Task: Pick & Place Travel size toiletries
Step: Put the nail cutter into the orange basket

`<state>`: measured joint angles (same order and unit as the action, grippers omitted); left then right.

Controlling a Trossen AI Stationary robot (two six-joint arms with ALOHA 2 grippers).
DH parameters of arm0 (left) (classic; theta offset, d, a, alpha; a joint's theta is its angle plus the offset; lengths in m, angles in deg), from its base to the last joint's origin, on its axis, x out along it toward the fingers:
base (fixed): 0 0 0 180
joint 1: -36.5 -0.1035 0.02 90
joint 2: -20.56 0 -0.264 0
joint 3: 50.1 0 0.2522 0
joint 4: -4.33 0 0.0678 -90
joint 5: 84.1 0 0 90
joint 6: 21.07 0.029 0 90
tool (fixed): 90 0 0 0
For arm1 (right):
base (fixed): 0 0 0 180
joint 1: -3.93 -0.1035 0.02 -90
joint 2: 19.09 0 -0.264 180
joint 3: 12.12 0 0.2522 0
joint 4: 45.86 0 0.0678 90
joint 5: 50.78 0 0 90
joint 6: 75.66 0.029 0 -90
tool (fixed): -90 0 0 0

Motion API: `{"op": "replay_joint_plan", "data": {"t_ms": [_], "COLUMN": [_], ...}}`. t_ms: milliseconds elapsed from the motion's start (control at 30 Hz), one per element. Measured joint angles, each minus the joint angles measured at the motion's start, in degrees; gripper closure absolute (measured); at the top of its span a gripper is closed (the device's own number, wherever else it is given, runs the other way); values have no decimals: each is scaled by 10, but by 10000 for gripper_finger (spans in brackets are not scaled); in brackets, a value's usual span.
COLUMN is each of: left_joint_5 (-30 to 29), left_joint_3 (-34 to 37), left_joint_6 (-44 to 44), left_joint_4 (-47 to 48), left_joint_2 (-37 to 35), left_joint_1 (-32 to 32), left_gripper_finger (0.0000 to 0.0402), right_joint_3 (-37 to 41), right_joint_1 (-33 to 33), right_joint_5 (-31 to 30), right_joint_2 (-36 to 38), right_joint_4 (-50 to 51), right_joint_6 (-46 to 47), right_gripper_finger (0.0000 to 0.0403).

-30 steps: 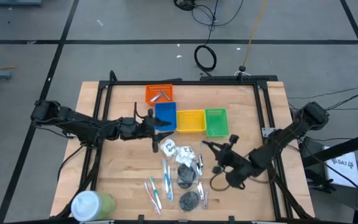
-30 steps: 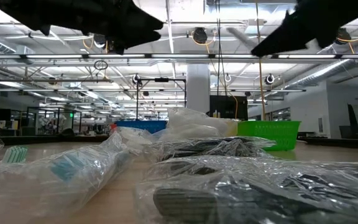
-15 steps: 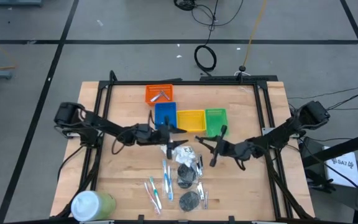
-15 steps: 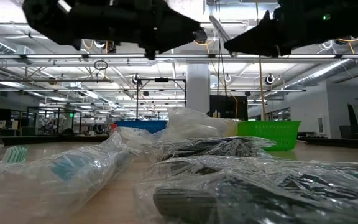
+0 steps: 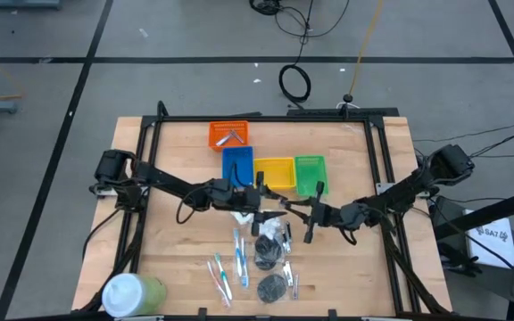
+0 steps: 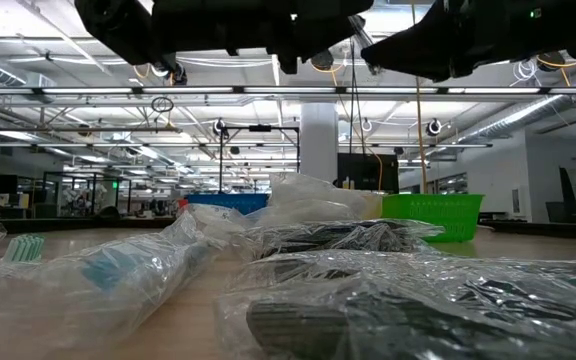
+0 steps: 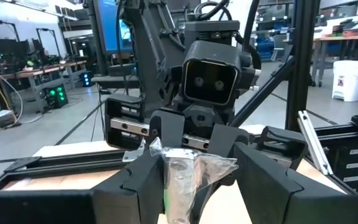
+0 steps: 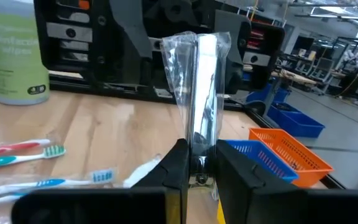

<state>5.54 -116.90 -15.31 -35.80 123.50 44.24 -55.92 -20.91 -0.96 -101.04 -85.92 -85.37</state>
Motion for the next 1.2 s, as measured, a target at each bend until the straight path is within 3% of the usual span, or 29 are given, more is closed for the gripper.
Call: {"op": "replay_joint_plan", "data": {"t_ms": [533,667,800,867,1033,1200], "left_joint_5": [1,1,6,6,3,-24], "left_joint_3": [0,0,0,1,1,1], "left_joint_6": [32,39,48,43,48,65], "left_joint_4": [-2,-7,-12,-17,-31,-28], "left_joint_2": [0,0,0,0,-1,-29], "left_joint_1": [-1,-1,-1,-1,-1,-2], "left_gripper_finger": [222,270,360,373,373,373], "right_joint_3": [0,0,-1,-1,-2,-1], "right_joint_1": [-7,-7,-7,-7,-7,-24], "right_joint_5": [45,45,42,41,39,-36], "right_joint_2": [0,0,0,1,1,6], "right_joint_4": [-42,-42,-41,-37,-32,-12], "right_joint_6": [-15,-15,-15,-7,12,15], "right_gripper_finger": [360,360,360,359,304,216]}}
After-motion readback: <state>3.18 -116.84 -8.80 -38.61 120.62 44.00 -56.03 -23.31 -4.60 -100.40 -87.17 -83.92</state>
